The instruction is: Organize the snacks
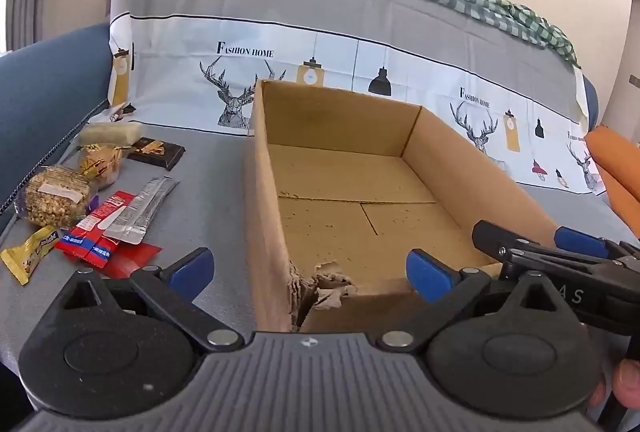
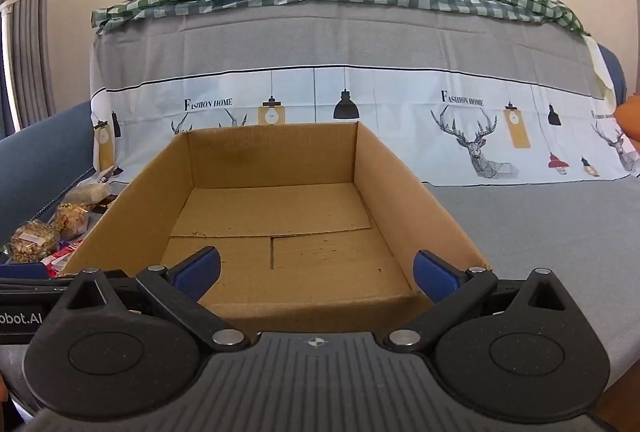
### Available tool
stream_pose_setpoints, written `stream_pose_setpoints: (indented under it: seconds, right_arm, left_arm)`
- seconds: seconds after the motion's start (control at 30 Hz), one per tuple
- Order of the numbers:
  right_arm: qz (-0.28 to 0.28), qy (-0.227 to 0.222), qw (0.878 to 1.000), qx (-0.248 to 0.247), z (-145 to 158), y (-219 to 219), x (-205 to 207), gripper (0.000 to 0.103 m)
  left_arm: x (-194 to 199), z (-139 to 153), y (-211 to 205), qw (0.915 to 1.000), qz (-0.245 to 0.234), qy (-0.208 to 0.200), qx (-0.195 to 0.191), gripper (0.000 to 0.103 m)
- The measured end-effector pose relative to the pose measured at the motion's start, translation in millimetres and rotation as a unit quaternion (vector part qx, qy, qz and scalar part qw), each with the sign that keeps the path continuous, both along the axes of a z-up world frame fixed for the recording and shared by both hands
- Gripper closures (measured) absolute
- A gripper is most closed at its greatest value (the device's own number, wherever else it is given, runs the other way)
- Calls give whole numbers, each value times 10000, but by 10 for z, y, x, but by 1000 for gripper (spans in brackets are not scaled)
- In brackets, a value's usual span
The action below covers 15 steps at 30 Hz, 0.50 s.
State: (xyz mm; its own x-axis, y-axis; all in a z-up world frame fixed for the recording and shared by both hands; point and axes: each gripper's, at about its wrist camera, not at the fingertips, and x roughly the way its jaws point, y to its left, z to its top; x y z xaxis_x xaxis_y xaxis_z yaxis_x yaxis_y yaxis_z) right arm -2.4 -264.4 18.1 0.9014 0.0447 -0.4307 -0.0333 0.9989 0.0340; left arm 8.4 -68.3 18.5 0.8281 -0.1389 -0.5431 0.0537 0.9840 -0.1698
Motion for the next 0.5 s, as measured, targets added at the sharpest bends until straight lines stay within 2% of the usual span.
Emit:
stream_pose_setpoints:
  seconds: [0.5]
  right_arm:
    - [-15,-103,9999,-118,24,33,-57,1]
  left_arm:
    - [-32,6,14,9999,-35,-114,72,1]
